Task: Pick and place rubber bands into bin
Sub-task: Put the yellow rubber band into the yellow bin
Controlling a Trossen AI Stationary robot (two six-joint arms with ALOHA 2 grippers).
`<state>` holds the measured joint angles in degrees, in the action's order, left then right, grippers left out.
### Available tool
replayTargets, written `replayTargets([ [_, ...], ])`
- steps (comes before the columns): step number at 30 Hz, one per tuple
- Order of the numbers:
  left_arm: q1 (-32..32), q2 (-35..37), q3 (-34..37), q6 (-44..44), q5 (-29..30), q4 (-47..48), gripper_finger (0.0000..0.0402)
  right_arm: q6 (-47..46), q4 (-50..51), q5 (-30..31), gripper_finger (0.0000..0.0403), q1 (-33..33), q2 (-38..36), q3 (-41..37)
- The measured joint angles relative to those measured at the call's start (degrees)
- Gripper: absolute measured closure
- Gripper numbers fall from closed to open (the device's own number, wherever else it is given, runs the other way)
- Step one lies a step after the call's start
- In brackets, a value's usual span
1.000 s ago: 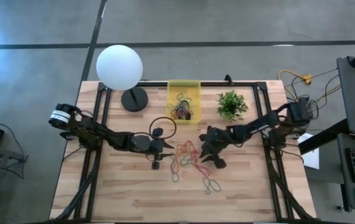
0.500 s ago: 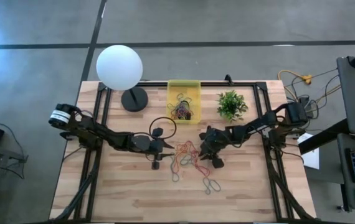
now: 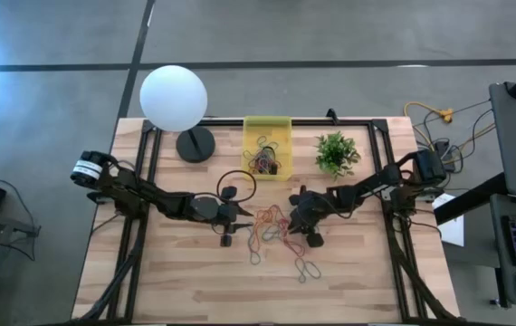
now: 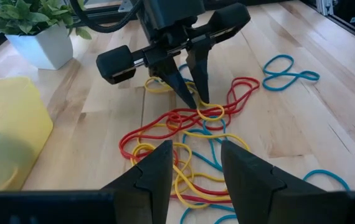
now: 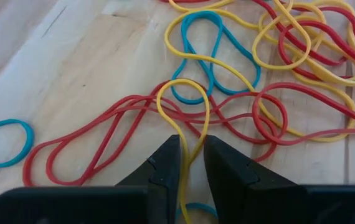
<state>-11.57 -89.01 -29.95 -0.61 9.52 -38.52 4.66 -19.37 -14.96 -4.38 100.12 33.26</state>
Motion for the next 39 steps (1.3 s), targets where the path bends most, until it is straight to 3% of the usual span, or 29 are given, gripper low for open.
replayTargets([
  [5,0.0,0.0,0.0,0.2,0.0,0.0,0.0281,1.4,0.5,1.2,0.0387,-0.8,-0.3,-0.1],
  [15,0.0,0.0,0.0,0.2,0.0,0.0,0.0281,2.2,3.0,1.8,0.0395,-1.2,-3.0,-0.1],
  [25,0.0,0.0,0.0,0.2,0.0,0.0,0.0281,5.4,7.6,3.5,0.0395,-1.1,-15.8,0.0],
  [33,0.0,0.0,0.0,0.2,0.0,0.0,0.0281,14.1,9.1,13.9,0.0395,0.6,-25.9,0.0],
  [39,0.0,0.0,0.0,0.2,0.0,-0.1,0.0281,18.6,6.2,15.6,0.0395,5.8,-30.0,0.1],
])
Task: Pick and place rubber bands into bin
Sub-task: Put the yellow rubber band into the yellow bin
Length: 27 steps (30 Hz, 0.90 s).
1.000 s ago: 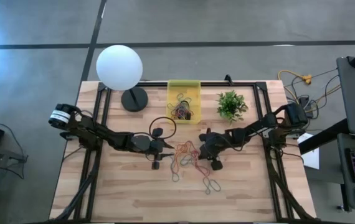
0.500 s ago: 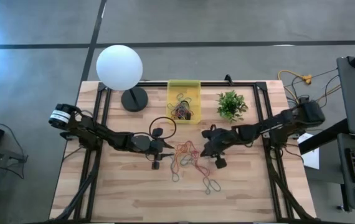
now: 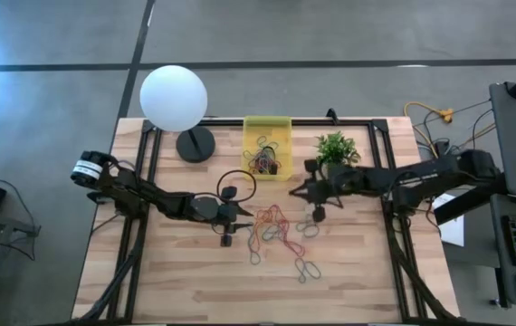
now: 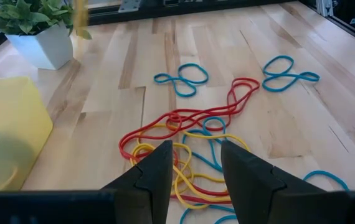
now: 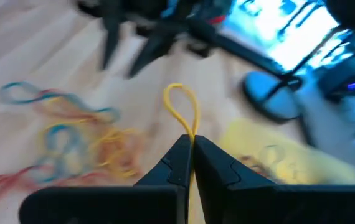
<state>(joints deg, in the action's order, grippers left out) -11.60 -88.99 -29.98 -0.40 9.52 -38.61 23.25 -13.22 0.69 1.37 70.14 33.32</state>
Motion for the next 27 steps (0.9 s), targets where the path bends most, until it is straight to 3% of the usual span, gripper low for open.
replayTargets([
  [13,0.0,0.0,0.0,0.0,0.0,0.0,0.0281,2.5,-4.3,-0.8,0.0395,12.9,3.8,7.0],
  [23,0.0,0.0,0.0,0.0,0.0,0.0,0.0281,0.5,-7.0,-1.4,0.0394,18.5,17.7,14.1],
  [27,0.0,0.0,0.0,0.0,0.0,0.1,0.0281,-0.9,-6.8,-4.3,0.0394,19.9,24.0,17.8],
])
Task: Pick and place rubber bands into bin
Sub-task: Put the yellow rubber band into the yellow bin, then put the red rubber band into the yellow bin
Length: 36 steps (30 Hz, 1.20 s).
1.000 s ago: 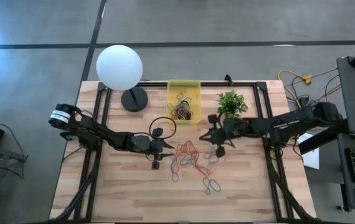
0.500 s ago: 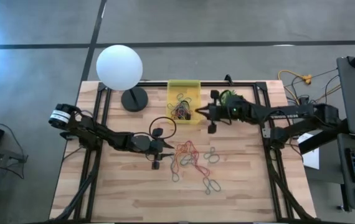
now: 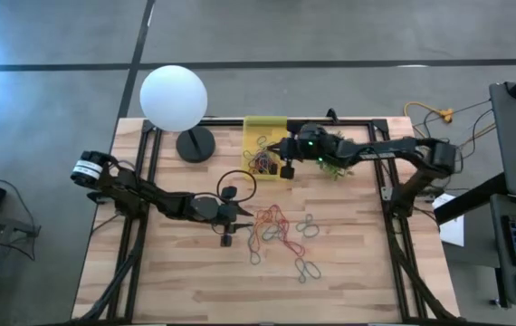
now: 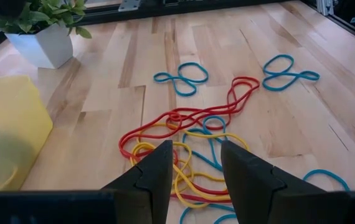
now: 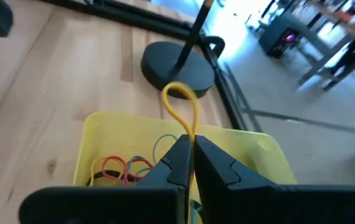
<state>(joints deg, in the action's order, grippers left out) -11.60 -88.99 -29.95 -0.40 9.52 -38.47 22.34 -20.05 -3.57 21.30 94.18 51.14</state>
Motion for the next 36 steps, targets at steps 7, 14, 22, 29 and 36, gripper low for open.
replayTargets([
  [7,0.0,0.0,0.2,0.0,0.0,0.3,0.0281,-1.5,3.3,-1.2,0.0394,1.4,8.0,6.5],
  [14,0.0,0.0,0.3,0.0,0.0,0.5,0.0281,-2.8,13.1,-1.2,0.0394,2.2,11.0,10.4],
  [22,0.0,0.0,0.3,0.0,0.0,0.5,0.0281,-3.5,13.9,-5.4,0.0379,2.4,10.2,8.9],
  [29,0.0,0.0,0.3,0.0,0.0,0.4,0.0281,-5.0,13.9,-8.5,0.0296,2.4,10.2,8.7],
  [36,0.0,0.0,0.3,0.1,0.0,0.4,0.0281,-4.2,17.5,-8.5,0.0246,2.1,9.1,8.6],
])
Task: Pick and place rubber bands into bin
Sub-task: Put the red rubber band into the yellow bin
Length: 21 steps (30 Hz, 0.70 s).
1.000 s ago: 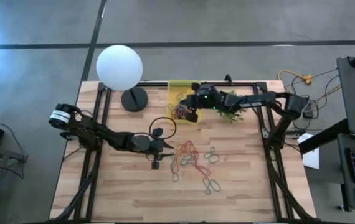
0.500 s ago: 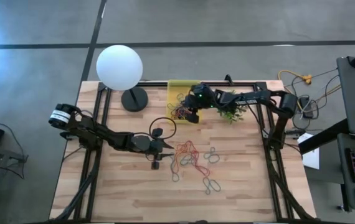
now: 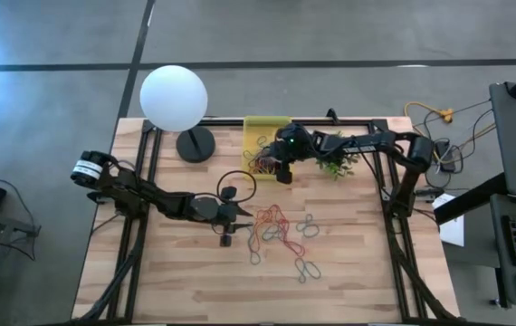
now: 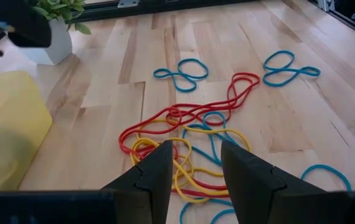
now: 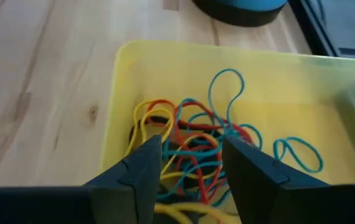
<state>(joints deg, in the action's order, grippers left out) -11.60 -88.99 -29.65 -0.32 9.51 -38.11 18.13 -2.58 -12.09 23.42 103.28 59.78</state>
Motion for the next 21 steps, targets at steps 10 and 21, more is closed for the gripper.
replayTargets([
  [10,0.0,0.0,0.1,0.0,0.0,0.1,0.0281,3.4,14.3,-5.9,0.0260,-2.5,-10.4,-1.6],
  [21,0.0,0.0,0.4,-0.3,0.5,0.1,0.0281,-1.8,14.6,-13.5,0.0279,-9.3,-21.6,-17.4],
])
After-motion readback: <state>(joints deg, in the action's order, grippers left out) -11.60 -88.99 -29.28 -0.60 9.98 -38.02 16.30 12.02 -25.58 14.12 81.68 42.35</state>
